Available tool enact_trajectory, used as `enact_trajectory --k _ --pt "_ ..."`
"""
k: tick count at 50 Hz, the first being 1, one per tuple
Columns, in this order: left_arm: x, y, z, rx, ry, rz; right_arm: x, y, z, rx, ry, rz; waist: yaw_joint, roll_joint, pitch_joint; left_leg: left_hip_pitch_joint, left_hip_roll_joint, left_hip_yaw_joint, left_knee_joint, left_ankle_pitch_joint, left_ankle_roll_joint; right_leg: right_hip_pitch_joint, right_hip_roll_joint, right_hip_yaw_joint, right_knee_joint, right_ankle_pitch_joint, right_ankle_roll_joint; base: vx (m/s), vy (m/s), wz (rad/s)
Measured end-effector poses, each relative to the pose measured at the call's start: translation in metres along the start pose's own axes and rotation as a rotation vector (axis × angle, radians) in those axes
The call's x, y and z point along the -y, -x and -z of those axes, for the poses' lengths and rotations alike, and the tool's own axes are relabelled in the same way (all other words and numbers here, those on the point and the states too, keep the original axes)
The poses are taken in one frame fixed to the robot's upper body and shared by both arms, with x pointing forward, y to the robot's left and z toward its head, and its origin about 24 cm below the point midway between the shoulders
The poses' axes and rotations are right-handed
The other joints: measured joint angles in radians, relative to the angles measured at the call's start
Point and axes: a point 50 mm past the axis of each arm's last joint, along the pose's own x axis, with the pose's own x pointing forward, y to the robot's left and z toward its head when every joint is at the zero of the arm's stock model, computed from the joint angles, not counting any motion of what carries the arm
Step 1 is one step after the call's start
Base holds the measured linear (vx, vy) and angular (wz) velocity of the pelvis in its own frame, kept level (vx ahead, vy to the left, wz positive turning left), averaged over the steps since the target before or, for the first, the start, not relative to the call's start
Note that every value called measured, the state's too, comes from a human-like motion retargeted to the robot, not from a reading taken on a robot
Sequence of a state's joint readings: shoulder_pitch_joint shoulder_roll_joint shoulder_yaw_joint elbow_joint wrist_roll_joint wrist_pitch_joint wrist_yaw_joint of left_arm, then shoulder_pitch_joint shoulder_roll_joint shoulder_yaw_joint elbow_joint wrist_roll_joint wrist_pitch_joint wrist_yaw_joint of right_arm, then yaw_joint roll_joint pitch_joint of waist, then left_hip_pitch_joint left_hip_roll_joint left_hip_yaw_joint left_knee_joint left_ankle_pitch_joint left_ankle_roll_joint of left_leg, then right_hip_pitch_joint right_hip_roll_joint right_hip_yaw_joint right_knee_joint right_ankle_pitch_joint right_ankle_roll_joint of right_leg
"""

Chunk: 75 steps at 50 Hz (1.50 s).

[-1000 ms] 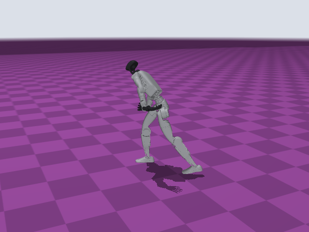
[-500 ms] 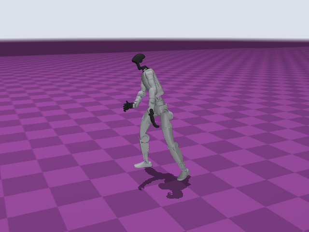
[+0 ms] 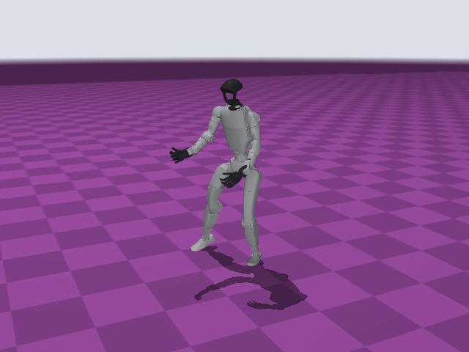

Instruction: Kungfu

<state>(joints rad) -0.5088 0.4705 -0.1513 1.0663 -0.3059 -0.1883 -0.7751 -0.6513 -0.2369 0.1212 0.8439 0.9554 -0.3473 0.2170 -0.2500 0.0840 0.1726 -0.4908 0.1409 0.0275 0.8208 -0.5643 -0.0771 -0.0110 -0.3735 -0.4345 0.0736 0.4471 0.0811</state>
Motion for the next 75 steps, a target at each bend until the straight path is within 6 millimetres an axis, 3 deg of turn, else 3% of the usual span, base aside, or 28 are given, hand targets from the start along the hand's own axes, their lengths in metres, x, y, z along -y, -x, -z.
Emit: enact_trajectory --k 3,8,13,17,20,22,23,24,25,27,28,30,33,36,39,43,45,49,53,55,58,60,62,65,67,70,73,75 --pt "-0.015 0.011 -0.017 0.093 0.09 -0.028 0.03 0.016 -0.002 -0.029 -0.108 0.065 0.021 -0.005 -0.03 0.036 -0.016 -0.021 -0.102 0.04 0.037 -0.012 0.092 0.162 0.097 -0.286 -0.023 0.24 0.23 0.7" --pt "-0.035 0.032 -0.025 0.221 0.257 -0.118 0.072 0.042 -0.016 -0.065 -0.119 0.128 0.019 0.031 -0.059 0.133 -0.001 -0.057 -0.327 0.152 0.063 -0.036 0.216 0.106 0.361 -0.526 -0.066 0.14 0.22 0.62" --pt "-0.047 0.061 -0.013 0.255 0.386 -0.185 0.098 0.07 -0.032 -0.23 0.025 0.048 -0.007 0.051 -0.078 0.246 0.012 -0.06 -0.498 0.228 0.063 -0.149 0.441 0.237 0.688 -0.708 -0.015 0.11 0.12 0.48" --pt "-0.039 0.082 0.012 0.273 0.443 -0.225 0.103 0.104 -0.031 -0.426 0.116 -0.082 -0.036 0.036 -0.1 0.247 -0.011 -0.069 -0.489 0.227 0.055 -0.24 0.52 0.22 0.839 -0.819 -0.015 0.1 -0.01 0.27" --pt "-0.003 0.078 0.041 0.332 0.552 -0.188 0.099 0.148 -0.013 -0.464 0.057 -0.123 -0.029 -0.001 -0.146 0.193 -0.093 -0.089 -0.402 0.184 0.069 -0.289 0.509 0.207 0.75 -0.876 -0.062 0.16 -0.04 0.32" --pt "0.03 0.067 0.064 0.352 0.676 -0.104 0.094 0.186 0.011 -0.426 -0.071 -0.083 -0.03 -0.063 -0.188 0.231 -0.174 -0.077 -0.436 0.174 0.081 -0.235 0.469 0.233 0.371 -0.779 -0.148 0.37 -0.07 0.69" --pt "0.049 0.066 0.081 0.343 0.757 -0.051 0.089 0.21 0.026 -0.4 -0.157 -0.048 -0.007 -0.102 -0.215 0.267 -0.206 -0.051 -0.478 0.184 0.083 -0.185 0.453 0.222 0.187 -0.658 -0.254 0.53 -0.13 -0.57" --pt "0.064 0.073 0.102 0.343 0.854 -0.02 0.082 0.233 0.044 -0.381 -0.255 -0.004 0.041 -0.137 -0.257 0.28 -0.226 -0.011 -0.503 0.19 0.082 -0.151 0.452 0.285 0.135 -0.65 -0.269 0.59 -0.18 -1.93" --pt "0.081 0.083 0.123 0.355 0.964 -0.001 0.072 0.255 0.061 -0.361 -0.357 0.045 0.101 -0.168 -0.306 0.282 -0.241 0.037 -0.519 0.195 0.079 -0.126 0.46 0.385 0.15 -0.699 -0.238 0.58 -0.27 -1.17" --pt "0.129 0.103 0.166 0.34 1.171 -0.035 0.048 0.289 0.099 -0.286 -0.557 0.185 0.027 -0.171 -0.373 0.266 -0.264 -0.044 -0.542 0.237 0.073 -0.116 0.406 0.287 0.064 -0.636 -0.17 0.37 -0.3 0.21" --pt "0.15 0.099 0.175 0.377 1.264 -0.103 0.03 0.296 0.115 -0.259 -0.645 0.242 0.035 -0.173 -0.385 0.278 -0.254 -0.005 -0.578 0.254 0.074 -0.101 0.391 0.265 0.032 -0.614 -0.148 0.05 -0.11 -0.32" --pt "0.172 0.097 0.187 0.429 1.41 -0.267 0.015 0.303 0.129 -0.177 -0.741 0.369 0.006 -0.145 -0.387 0.34 -0.235 0.022 -0.657 0.264 0.077 -0.068 0.403 0.2 -0.016 -0.598 -0.135 -0.04 0.15 -0.23" --pt "0.17 0.107 0.185 0.396 1.358 -0.276 0.028 0.303 0.125 -0.159 -0.778 0.446 -0.081 -0.118 -0.345 0.365 -0.251 -0.006 -0.677 0.267 0.089 -0.042 0.403 0.167 -0.045 -0.592 -0.137 -0.04 0.22 0.63" --pt "0.163 0.12 0.178 0.298 1.18 -0.105 0.035 0.295 0.119 -0.307 -0.733 0.268 -0.063 -0.11 -0.33 0.336 -0.25 0.006 -0.645 0.271 0.079 -0.043 0.394 0.2 -0.045 -0.583 -0.133 0.01 0.15 -0.27" --pt "0.154 0.121 0.174 0.228 1.074 -0.021 0.044 0.291 0.108 -0.438 -0.602 0.11 -0.008 -0.115 -0.335 0.343 -0.243 0.031 -0.656 0.274 0.073 -0.046 0.395 0.205 -0.049 -0.572 -0.127 0.06 0.03 -0.44" --pt "0.134 0.118 0.173 0.143 0.988 -0.042 0.061 0.288 0.096 -0.493 -0.399 0.073 0.02 -0.116 -0.351 0.339 -0.241 0.03 -0.675 0.292 0.061 -0.063 0.392 0.188 -0.042 -0.565 -0.108 0.06 0.03 0.1" --pt "0.123 0.112 0.174 0.042 0.895 -0.06 0.07 0.286 0.097 -0.553 -0.28 0.072 0.022 -0.111 -0.34 0.329 -0.239 0.024 -0.676 0.305 0.059 -0.077 0.391 0.175 -0.025 -0.561 -0.085 -0.14 0.09 0.11" --pt "0.097 0.097 0.181 -0.252 0.619 -0.14 0.092 0.277 0.12 -0.808 -0.014 0.105 0.034 -0.103 -0.256 0.332 -0.216 0.046 -0.681 0.321 0.068 -0.11 0.407 0.192 0.029 -0.538 -0.001 -0.39 0.09 -0.33" --pt "0.071 0.082 0.177 -0.595 0.208 -0.097 0.126 0.273 0.126 -1.196 0.254 0.124 0.09 -0.074 -0.155 0.329 -0.186 0.096 -0.68 0.322 0.077 -0.14 0.388 0.102 0.074 -0.571 0.119 -0.53 0.17 -0.76" --pt "0.047 0.081 0.166 -0.777 -0.139 -0.043 0.14 0.274 0.116 -1.429 0.35 0.072 0.155 -0.063 -0.106 0.32 -0.156 0.135 -0.671 0.32 0.071 -0.136 0.359 -0.011 0.097 -0.583 0.09 -0.46 0.02 -1.1" --pt "0.055 0.071 0.174 -0.957 -0.652 -0.153 0.155 0.29 0.102 -1.684 0.565 -0.02 0.237 -0.057 -0.087 0.3 -0.121 0.178 -0.658 0.314 0.065 -0.106 0.31 -0.143 0.11 -0.596 0.05 -0.25 -0.17 -0.87" --pt "0.061 0.069 0.178 -0.937 -0.813 -0.219 0.16 0.297 0.099 -1.731 0.739 -0.059 0.247 -0.052 -0.092 0.298 -0.106 0.189 -0.664 0.316 0.062 -0.087 0.291 -0.146 0.119 -0.588 0.049 -0.15 -0.22 -0.43" --pt "0.061 0.07 0.178 -0.883 -0.804 -0.209 0.161 0.295 0.099 -1.704 0.88 -0.132 0.217 -0.041 -0.091 0.296 -0.09 0.189 -0.67 0.321 0.058 -0.067 0.277 -0.119 0.137 -0.56 0.063 -0.23 -0.29 -0.21" --pt "0.062 0.085 0.185 -0.856 -0.558 -0.175 0.151 0.279 0.106 -1.618 0.978 -0.273 0.159 -0.028 -0.087 0.302 -0.049 0.211 -0.681 0.325 0.047 -0.042 0.263 -0.074 0.181 -0.496 0.054 -0.21 -0.34 -0.6" --pt "0.084 0.097 0.201 -0.826 -0.308 -0.187 0.142 0.265 0.109 -1.598 0.972 -0.405 0.119 -0.017 -0.085 0.31 -0.007 0.246 -0.69 0.324 0.034 -0.038 0.255 -0.05 0.219 -0.46 0.023 -0.23 -0.31 -1.14" --pt "0.135 0.105 0.225 -0.747 0.048 -0.275 0.136 0.247 0.104 -1.639 0.994 -0.58 0.088 0.01 -0.084 0.334 0.053 0.334 -0.706 0.323 0.012 -0.041 0.23 -0.03 0.268 -0.424 -0.025 -0.33 -0.33 -1.66" --pt "0.174 0.12 0.246 -0.819 0.351 -0.411 0.131 0.225 0.101 -1.635 1.164 -0.721 0.052 0.022 -0.08 0.377 0.089 0.444 -0.728 0.322 -0.015 -0.053 0.195 -0.007 0.277 -0.395 -0.064 -0.24 -0.26 -1.78" --pt "0.197 0.133 0.257 -0.918 0.493 -0.454 0.127 0.221 0.103 -1.619 1.239 -0.788 0.025 0.021 -0.08 0.403 0.099 0.495 -0.74 0.325 -0.034 -0.05 0.179 0.0 0.245 -0.386 -0.073 -0.19 -0.41 -1.4"
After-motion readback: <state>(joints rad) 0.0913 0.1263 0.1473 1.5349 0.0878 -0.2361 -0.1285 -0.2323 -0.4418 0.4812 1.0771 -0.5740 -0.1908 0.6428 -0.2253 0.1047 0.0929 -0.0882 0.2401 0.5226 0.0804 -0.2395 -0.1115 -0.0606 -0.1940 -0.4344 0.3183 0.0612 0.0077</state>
